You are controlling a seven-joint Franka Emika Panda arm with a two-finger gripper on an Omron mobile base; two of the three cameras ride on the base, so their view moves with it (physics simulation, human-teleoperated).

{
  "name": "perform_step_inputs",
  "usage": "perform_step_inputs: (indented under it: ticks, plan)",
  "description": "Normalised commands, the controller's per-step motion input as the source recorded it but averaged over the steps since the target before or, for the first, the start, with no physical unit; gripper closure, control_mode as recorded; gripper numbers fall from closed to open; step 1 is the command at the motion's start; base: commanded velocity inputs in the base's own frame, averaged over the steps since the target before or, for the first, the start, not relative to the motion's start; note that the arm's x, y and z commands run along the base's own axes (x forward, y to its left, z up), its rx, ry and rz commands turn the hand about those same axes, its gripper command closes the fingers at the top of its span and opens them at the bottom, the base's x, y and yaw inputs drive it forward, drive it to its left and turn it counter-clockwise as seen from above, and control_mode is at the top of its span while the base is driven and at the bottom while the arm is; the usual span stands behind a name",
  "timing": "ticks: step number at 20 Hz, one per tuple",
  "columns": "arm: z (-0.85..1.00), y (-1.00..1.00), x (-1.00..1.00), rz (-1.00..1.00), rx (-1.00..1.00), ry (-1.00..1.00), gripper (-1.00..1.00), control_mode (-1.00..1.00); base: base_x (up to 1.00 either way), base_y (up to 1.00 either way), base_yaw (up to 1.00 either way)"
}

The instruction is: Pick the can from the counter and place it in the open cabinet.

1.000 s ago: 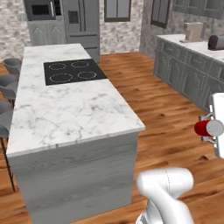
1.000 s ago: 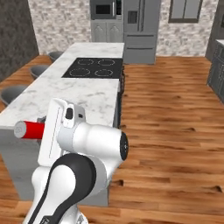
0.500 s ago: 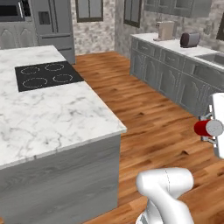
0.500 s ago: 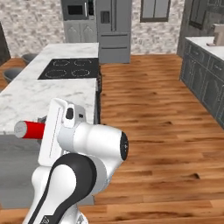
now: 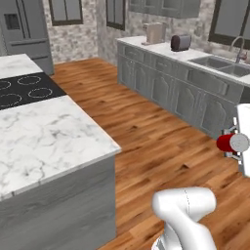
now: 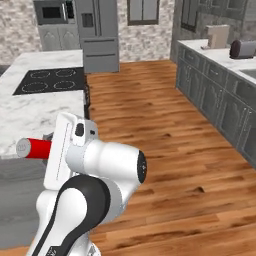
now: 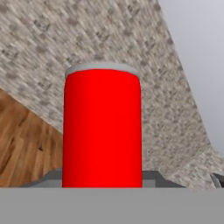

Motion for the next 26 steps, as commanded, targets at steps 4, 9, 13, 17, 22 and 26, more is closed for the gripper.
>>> perform_step_inputs:
  ticks: [4,9,13,17,22,26]
  plan:
    - [0.0,0.0,0.0,0.0,0.0,0.0,1.0,1.0,0.0,-0.39,-0.31]
    - [0.0,0.0,0.0,0.0,0.0,0.0,1.0,1.0,0.0,-0.39,-0.33]
    - [0.0,0.0,0.0,0.0,0.0,0.0,1.0,1.0,0.0,-0.4,-0.33]
    - [0.0,0.0,0.0,0.0,0.0,0.0,1.0,1.0,0.0,-0.4,-0.33]
    - [0.0,0.0,0.0,0.0,0.0,0.0,1.0,1.0,0.0,-0.37,-0.34]
    - [0.0,0.0,0.0,0.0,0.0,0.0,1.0,1.0,0.0,-0.35,-0.34]
